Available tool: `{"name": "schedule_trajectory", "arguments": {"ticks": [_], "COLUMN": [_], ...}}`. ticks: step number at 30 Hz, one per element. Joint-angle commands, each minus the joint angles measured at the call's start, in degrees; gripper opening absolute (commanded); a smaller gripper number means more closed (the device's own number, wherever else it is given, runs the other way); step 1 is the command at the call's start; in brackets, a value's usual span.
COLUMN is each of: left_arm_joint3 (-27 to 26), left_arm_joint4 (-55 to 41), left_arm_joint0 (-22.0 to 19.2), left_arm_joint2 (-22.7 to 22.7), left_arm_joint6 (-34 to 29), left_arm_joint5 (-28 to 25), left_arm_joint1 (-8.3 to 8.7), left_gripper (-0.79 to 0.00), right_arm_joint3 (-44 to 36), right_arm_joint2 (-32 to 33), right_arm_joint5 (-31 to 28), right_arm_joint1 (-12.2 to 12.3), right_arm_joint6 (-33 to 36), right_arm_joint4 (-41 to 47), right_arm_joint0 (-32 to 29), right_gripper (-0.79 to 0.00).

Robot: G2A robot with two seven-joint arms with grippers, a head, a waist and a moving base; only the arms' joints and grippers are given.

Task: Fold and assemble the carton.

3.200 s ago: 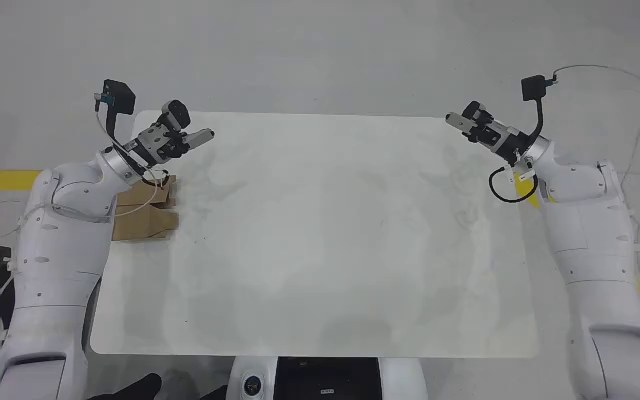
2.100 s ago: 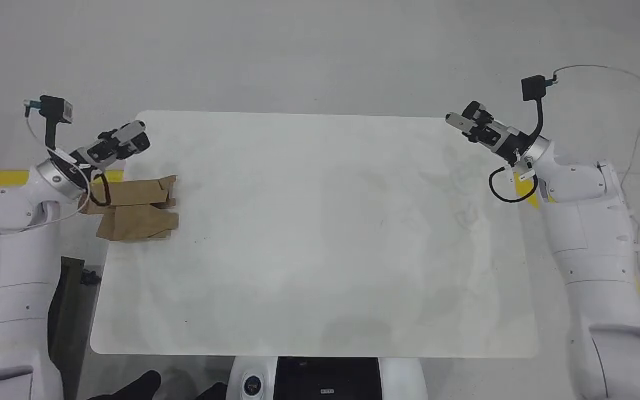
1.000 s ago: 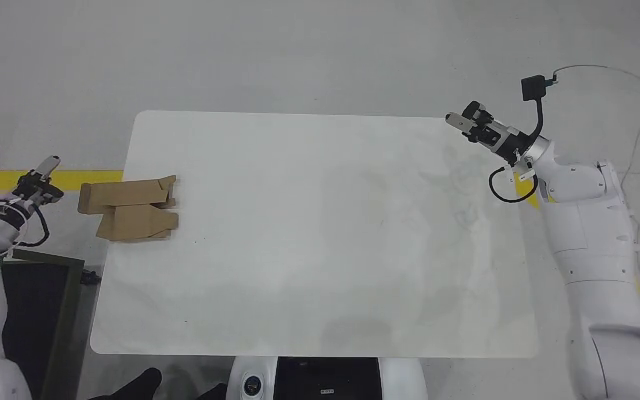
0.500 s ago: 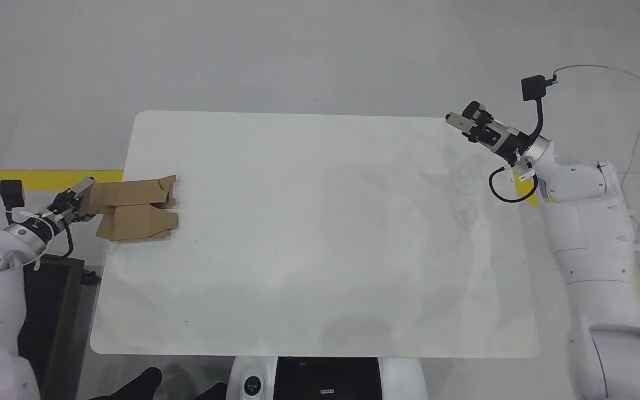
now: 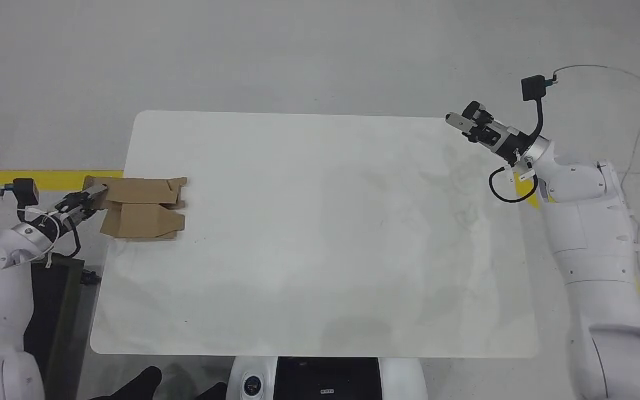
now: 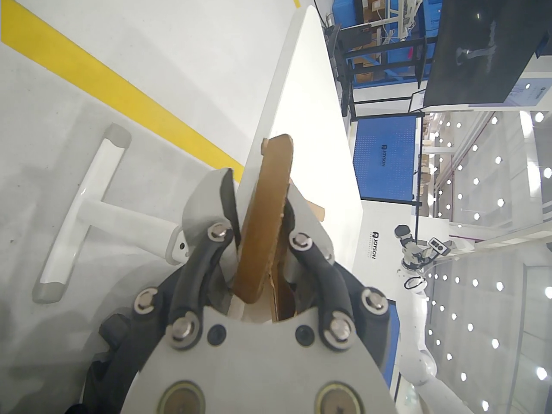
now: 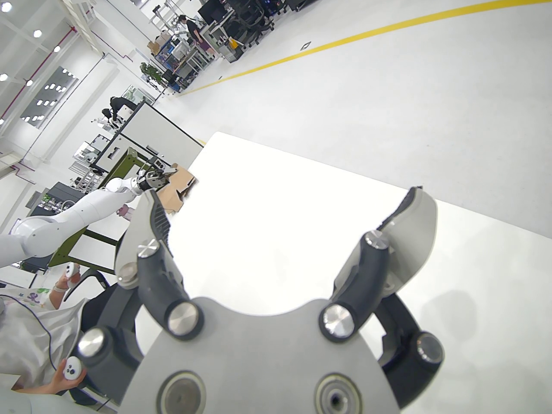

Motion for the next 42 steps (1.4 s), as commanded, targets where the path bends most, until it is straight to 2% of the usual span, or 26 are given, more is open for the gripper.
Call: {"name": "schedule_trajectory", "arguments": {"ticks": [1, 9, 16, 21, 27, 32, 42], "left_arm_joint3": [-0.03, -1.82, -4.94, -7.80, -13.50, -19.32, -27.04], "left_arm_joint4": [-0.78, -4.69, -3.27, -5.16, -10.33, -14.15, -20.56], "left_arm_joint0": [-0.01, -0.07, -0.01, -0.69, -1.38, -2.62, -5.00], "left_arm_joint2": [-0.15, -1.87, -2.34, -2.26, -1.59, 1.13, 11.49], "left_arm_joint6": [-0.41, -0.17, 7.08, 10.35, 8.30, 5.23, -0.06], "left_arm_joint5": [-0.26, -2.74, -4.16, -4.41, -4.99, -3.37, -0.87], "left_arm_joint1": [0.10, 0.83, 1.37, 1.11, 0.60, -0.25, -3.15], "left_gripper": [-0.785, -0.785, -0.785, -0.785, -0.785, -0.785, -0.785], "right_arm_joint3": [0.00, 0.00, 0.00, 0.00, 0.00, 0.00, 0.00], "right_arm_joint2": [0.00, 0.00, 0.00, 0.00, 0.00, 0.00, 0.00], "right_arm_joint5": [0.00, 0.00, 0.00, 0.00, 0.00, 0.00, 0.00], "right_arm_joint1": [0.00, 0.00, 0.00, 0.00, 0.00, 0.00, 0.00], "right_arm_joint6": [0.00, 0.00, 0.00, 0.00, 0.00, 0.00, 0.00], "right_arm_joint4": [0.00, 0.00, 0.00, 0.00, 0.00, 0.00, 0.00], "right_arm_joint0": [0.00, 0.00, 0.00, 0.00, 0.00, 0.00, 0.00], "right_gripper": [0.000, 0.000, 0.000, 0.000, 0.000, 0.000, 0.000]}}
